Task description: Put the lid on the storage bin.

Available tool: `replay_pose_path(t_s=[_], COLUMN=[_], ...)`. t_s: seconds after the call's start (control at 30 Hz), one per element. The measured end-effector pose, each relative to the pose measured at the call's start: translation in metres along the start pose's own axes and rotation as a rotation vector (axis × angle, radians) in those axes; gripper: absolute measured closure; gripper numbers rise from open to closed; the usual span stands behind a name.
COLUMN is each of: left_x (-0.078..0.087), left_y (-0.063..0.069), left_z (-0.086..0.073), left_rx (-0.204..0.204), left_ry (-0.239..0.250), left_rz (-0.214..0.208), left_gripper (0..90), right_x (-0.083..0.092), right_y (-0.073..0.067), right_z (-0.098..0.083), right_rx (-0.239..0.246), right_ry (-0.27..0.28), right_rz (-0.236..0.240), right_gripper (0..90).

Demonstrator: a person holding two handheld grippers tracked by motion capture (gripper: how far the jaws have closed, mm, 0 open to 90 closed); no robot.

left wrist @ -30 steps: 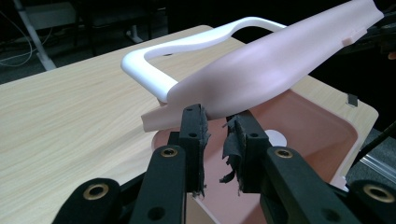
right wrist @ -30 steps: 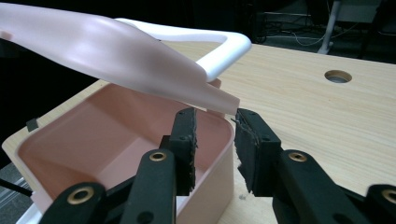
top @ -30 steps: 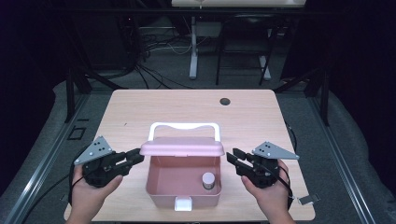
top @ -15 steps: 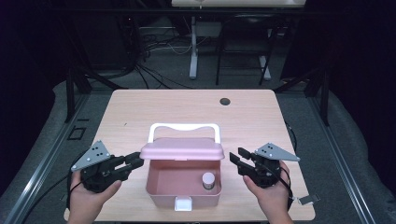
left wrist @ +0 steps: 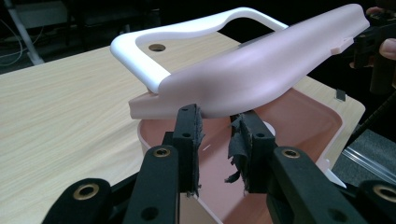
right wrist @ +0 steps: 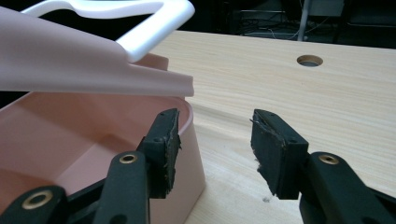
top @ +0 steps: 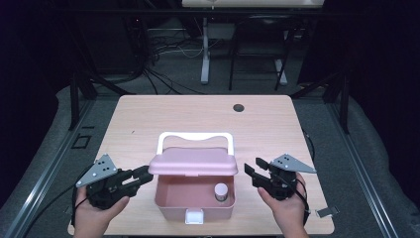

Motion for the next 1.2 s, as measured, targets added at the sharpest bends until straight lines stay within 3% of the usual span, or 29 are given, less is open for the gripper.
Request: replay_pose_path(t_s=[1.2], left_x=[-0.001], left_y=[-0.002], left_z=[-0.034], left_rx=[-0.008], left_ry=[-0.04], left_rz=[-0.011], left_gripper=[71.4], right_x=[-0.011], right_y=[0.003], right_z=[-0.036], right_rx=[-0.023], right_ry=[-0.031], right_rz=[-0.034], right_gripper=[49.0])
Point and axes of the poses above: each handheld gripper's, and its own axes: x roughly backward along the jaws, z roughly out of its top, y roughly to its right, the point moved 2 cm from there along -x, roughly forward along the jaws, and after that the axes turned 15 degrees about x, right-handed, at the moved point
